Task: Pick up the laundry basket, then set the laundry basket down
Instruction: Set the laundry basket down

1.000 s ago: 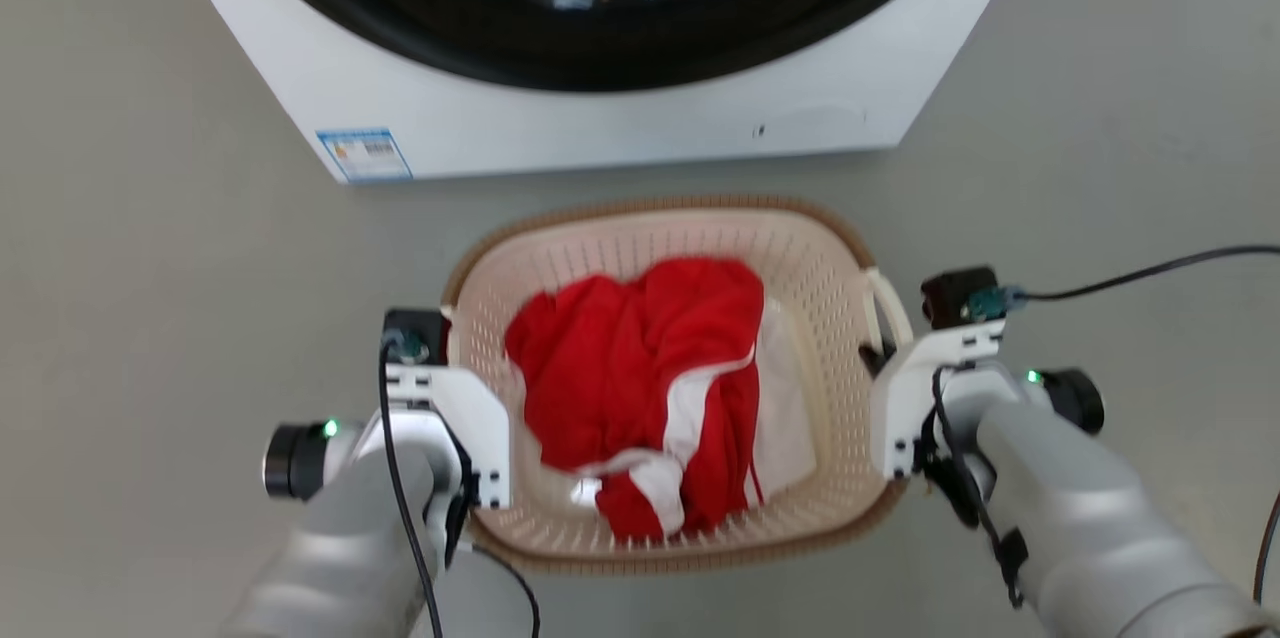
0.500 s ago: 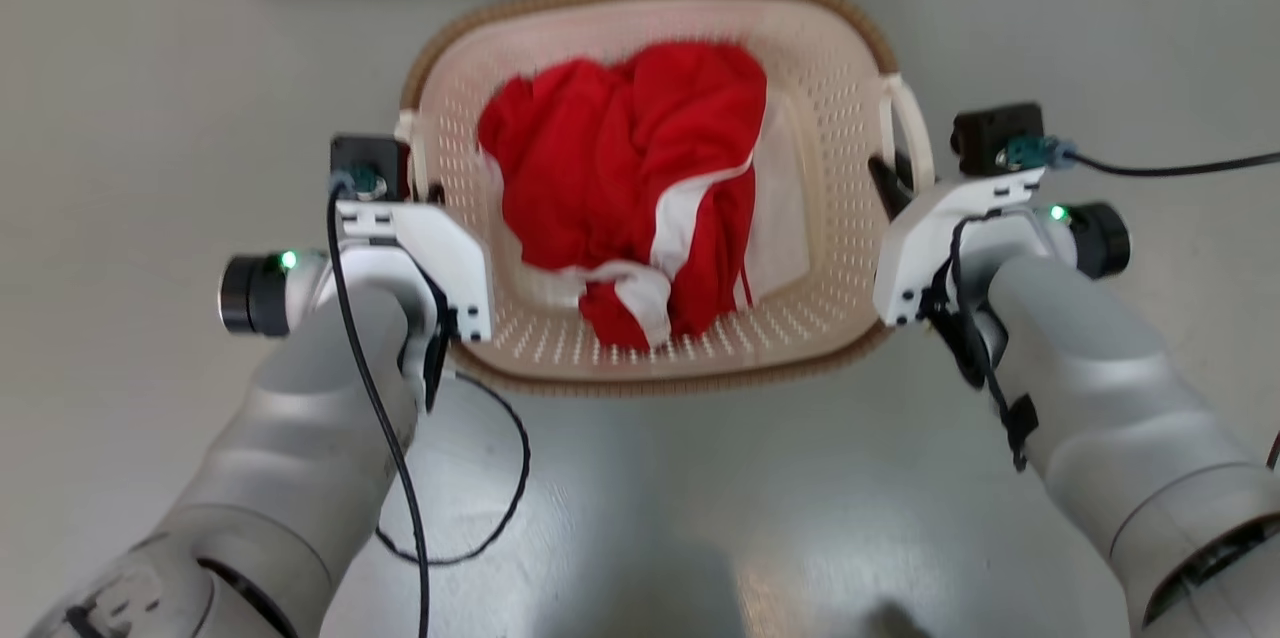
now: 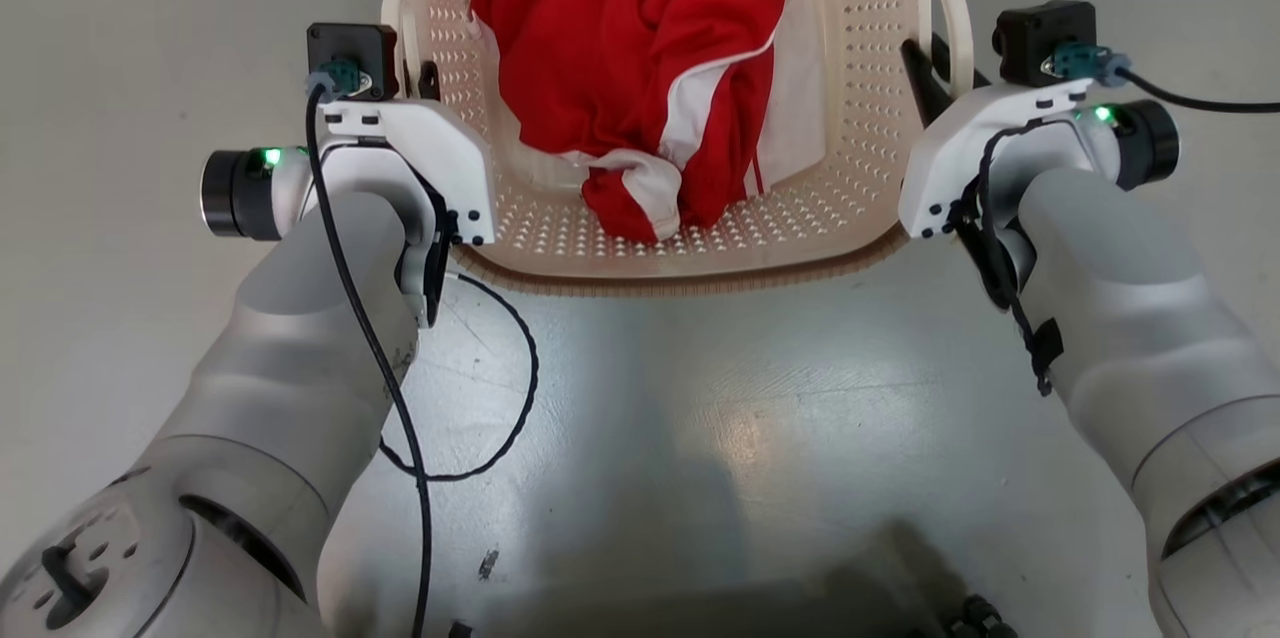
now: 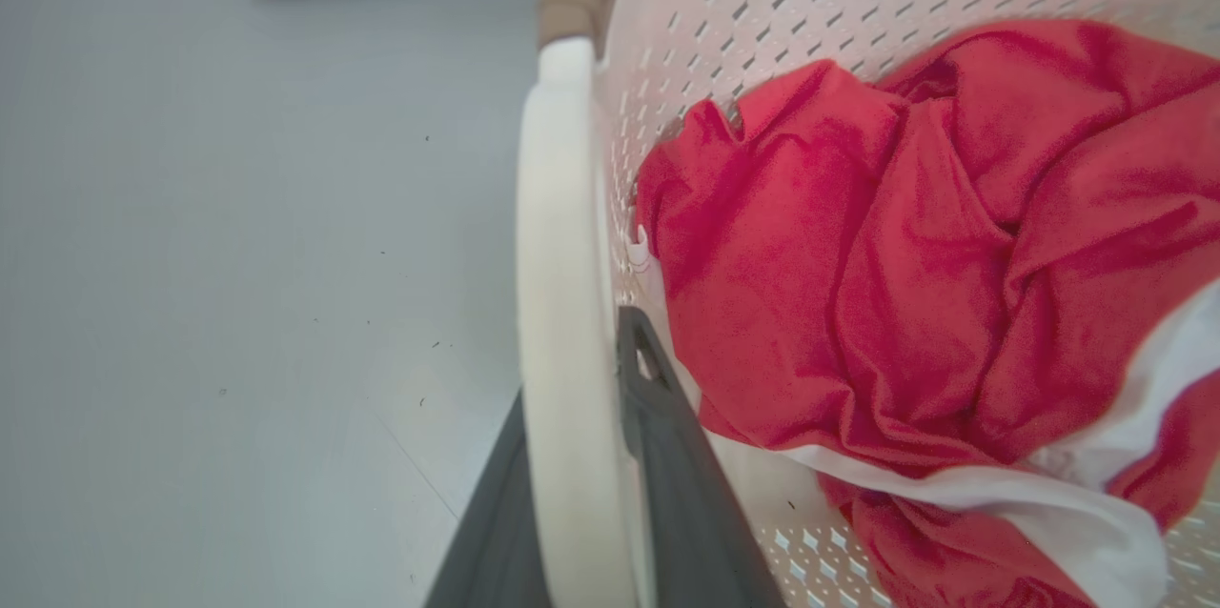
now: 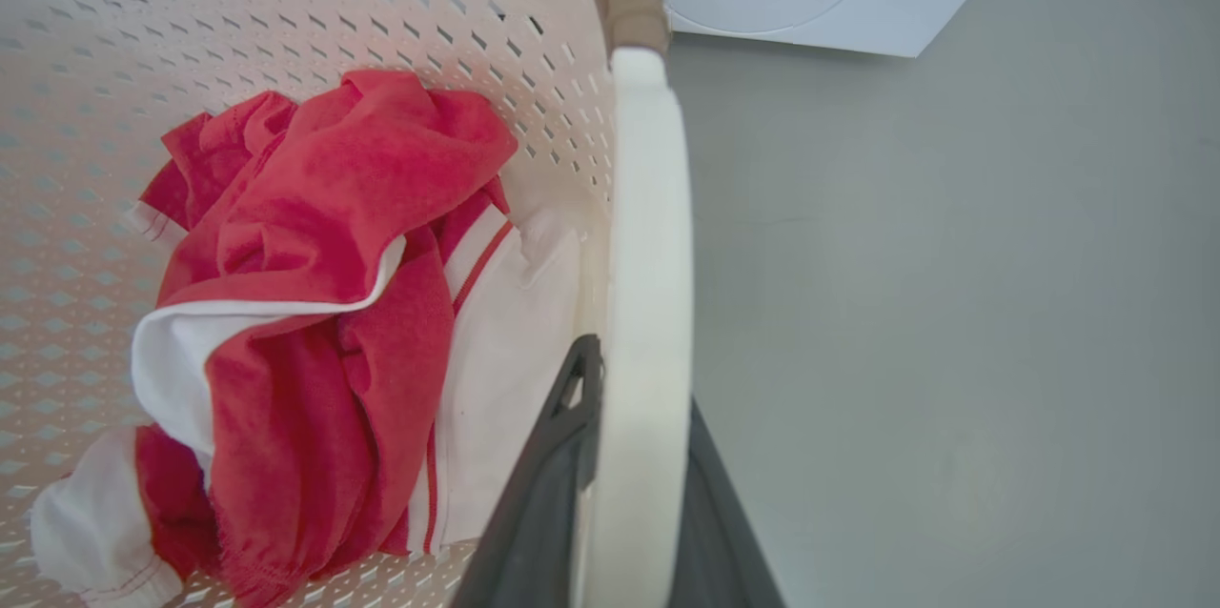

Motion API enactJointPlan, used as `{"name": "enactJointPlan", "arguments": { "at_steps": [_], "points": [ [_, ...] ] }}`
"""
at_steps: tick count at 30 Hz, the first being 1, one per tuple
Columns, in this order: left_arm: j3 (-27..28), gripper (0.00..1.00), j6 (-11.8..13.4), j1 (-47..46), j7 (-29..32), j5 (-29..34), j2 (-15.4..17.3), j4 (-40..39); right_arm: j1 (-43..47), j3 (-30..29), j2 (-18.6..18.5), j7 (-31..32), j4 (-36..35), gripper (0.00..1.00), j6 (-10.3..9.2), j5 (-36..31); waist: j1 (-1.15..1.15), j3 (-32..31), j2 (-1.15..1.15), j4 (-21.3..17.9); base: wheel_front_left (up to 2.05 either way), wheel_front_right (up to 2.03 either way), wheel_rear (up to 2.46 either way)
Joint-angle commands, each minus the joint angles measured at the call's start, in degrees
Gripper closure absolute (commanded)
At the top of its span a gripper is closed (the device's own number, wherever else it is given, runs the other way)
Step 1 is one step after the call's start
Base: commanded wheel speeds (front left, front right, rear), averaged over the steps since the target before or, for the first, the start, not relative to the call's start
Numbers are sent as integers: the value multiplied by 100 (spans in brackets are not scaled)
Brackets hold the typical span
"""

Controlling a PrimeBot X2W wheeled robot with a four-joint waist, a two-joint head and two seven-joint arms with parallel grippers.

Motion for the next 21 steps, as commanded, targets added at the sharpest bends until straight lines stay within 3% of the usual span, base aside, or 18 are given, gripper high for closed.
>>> {"name": "enactJointPlan", "arguments": {
  "at_steps": [1, 21],
  "points": [
    [55, 100, 50, -186, -82, 98, 62, -24, 71, 48, 90, -129, -74, 100, 87, -114, 0, 82, 0, 32, 0, 0, 0],
    [147, 100, 53, -561, -157, 219, 149, 27, -11, -457, -30, -175, -56, 100, 87, -485, 0, 622, 0, -32, 0, 0, 0]
  ]
}}
